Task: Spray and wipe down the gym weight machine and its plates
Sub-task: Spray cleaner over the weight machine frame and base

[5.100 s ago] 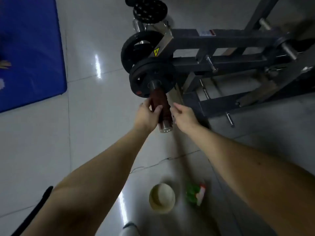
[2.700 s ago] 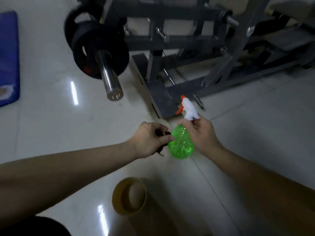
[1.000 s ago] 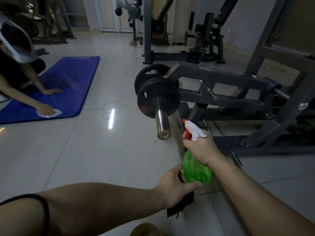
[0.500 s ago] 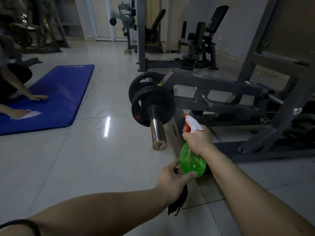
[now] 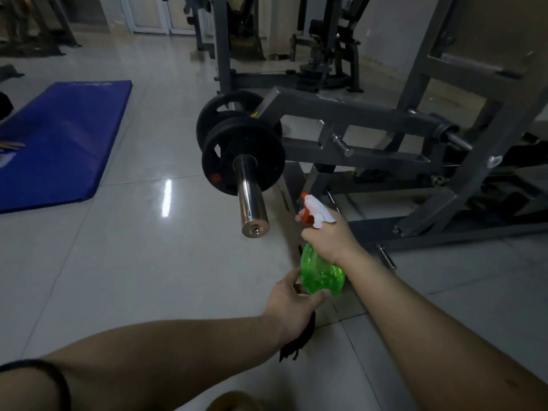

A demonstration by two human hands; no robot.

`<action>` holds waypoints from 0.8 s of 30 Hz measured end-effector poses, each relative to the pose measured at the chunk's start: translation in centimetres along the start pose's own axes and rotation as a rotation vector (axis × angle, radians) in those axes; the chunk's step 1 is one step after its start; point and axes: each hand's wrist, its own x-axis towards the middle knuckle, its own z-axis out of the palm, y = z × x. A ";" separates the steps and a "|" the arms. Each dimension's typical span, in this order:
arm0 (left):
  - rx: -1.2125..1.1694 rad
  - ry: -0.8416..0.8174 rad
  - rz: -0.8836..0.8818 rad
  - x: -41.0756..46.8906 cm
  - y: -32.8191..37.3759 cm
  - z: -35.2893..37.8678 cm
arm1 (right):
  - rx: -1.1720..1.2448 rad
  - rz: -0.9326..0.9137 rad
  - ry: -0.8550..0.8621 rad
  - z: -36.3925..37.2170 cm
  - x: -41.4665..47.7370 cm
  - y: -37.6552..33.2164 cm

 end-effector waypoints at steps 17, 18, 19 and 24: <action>0.220 -0.307 -0.212 1.3 -5.1 7.2 | -0.068 0.587 0.085 1.6 -6.4 12.8; 0.214 -0.311 -0.223 1.5 -5.4 7.6 | -0.078 0.588 0.069 1.7 -6.3 13.1; 0.208 -0.312 -0.237 1.7 -5.7 7.8 | -0.082 0.580 0.033 1.8 -6.3 13.5; 0.206 -0.308 -0.241 2.6 -6.9 8.2 | -0.090 0.543 -0.034 2.6 -5.7 14.4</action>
